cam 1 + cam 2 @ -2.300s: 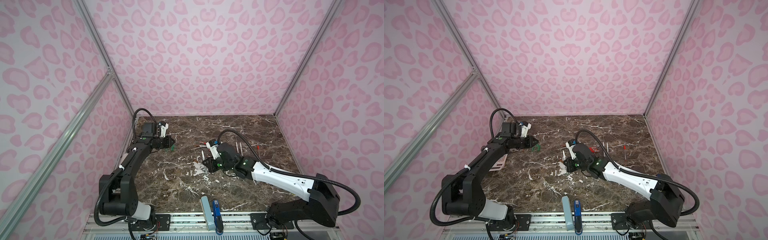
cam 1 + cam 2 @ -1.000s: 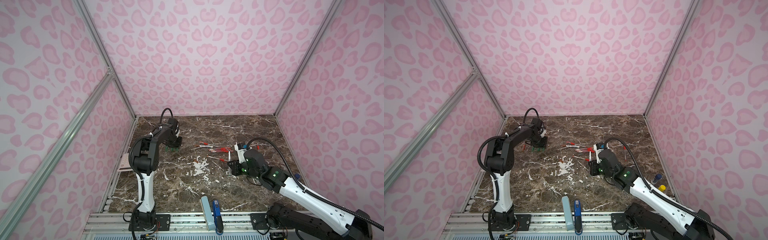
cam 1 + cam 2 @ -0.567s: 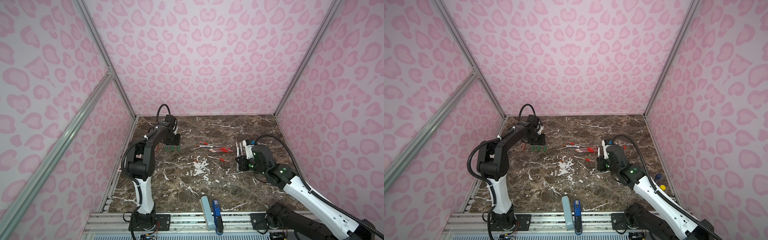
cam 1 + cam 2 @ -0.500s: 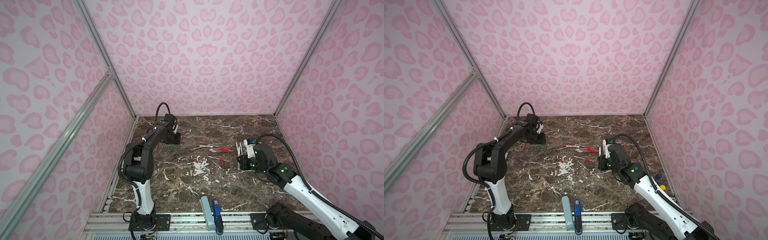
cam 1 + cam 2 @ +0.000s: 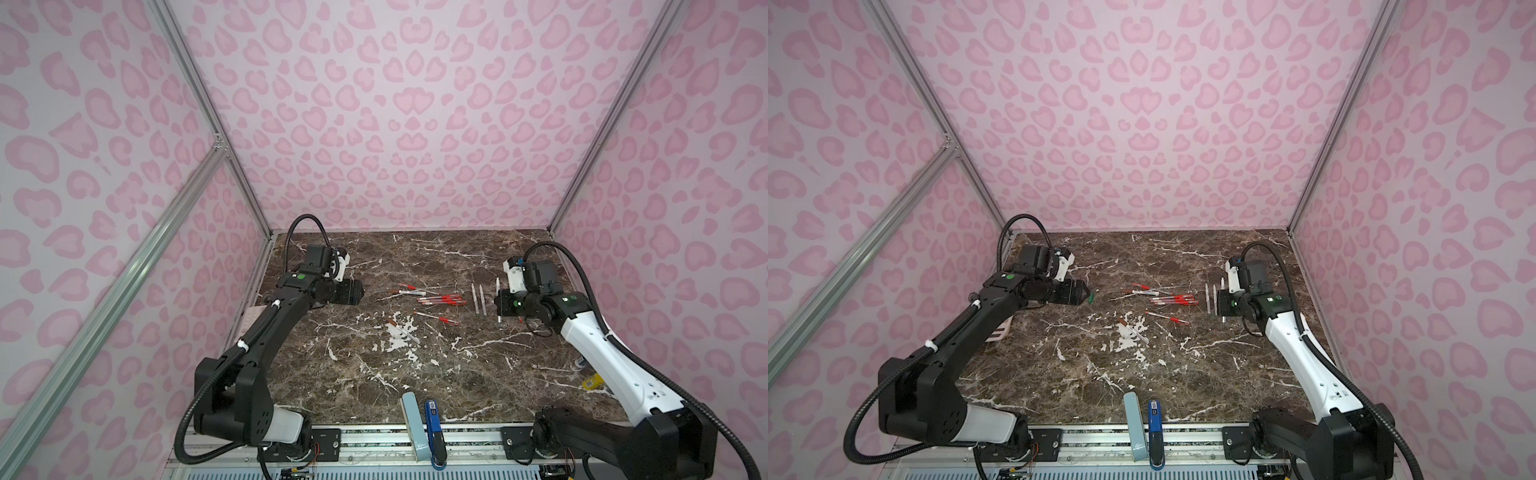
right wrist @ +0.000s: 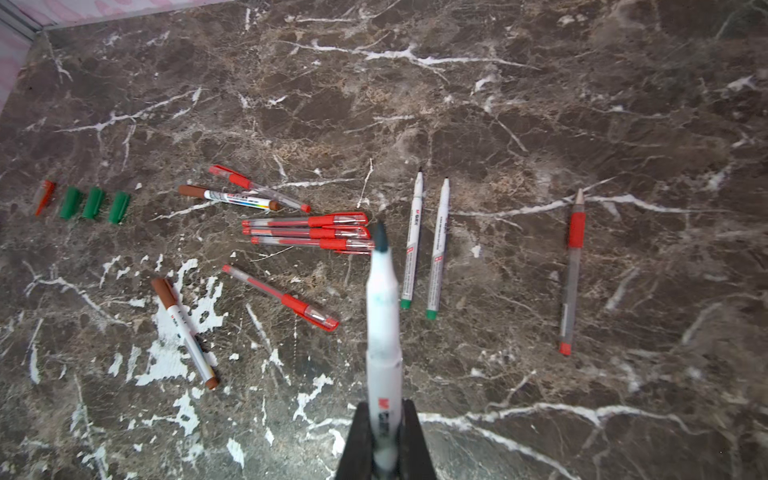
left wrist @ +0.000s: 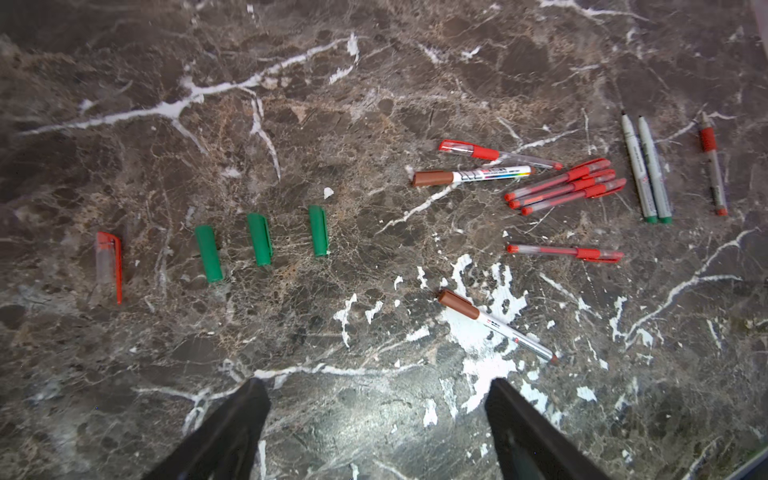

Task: Open the pen caps
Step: 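Lower the uncapped marker beside the other markers and open the right gripper, then move the right gripper over to the red-capped gel pens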

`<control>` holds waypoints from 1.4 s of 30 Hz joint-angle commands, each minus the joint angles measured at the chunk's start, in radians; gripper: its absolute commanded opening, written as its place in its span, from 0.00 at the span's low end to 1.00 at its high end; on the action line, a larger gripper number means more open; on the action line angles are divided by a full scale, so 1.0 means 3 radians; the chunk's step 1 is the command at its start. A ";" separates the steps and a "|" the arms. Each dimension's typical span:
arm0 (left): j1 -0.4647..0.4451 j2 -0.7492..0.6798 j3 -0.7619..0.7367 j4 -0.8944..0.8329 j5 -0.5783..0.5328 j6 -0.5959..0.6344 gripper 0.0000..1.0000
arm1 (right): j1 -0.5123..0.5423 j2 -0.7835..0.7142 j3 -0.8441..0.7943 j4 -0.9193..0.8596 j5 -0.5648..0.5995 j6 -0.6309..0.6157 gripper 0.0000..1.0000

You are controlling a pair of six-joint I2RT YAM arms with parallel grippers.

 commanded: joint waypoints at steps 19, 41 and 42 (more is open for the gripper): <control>0.0562 -0.1146 -0.0808 0.0738 0.0479 0.0262 0.98 | -0.0456 0.1841 0.0879 0.0041 -0.0234 -0.0446 0.00; 0.0830 -0.1187 -0.0818 0.0750 0.0586 0.0174 0.98 | -0.0460 0.2663 0.1273 -0.0078 -0.0255 -0.0475 0.06; 0.0845 -0.1173 -0.0801 0.0732 0.0577 0.0160 0.98 | -0.0459 0.2651 0.1257 -0.0086 -0.0254 -0.0458 0.07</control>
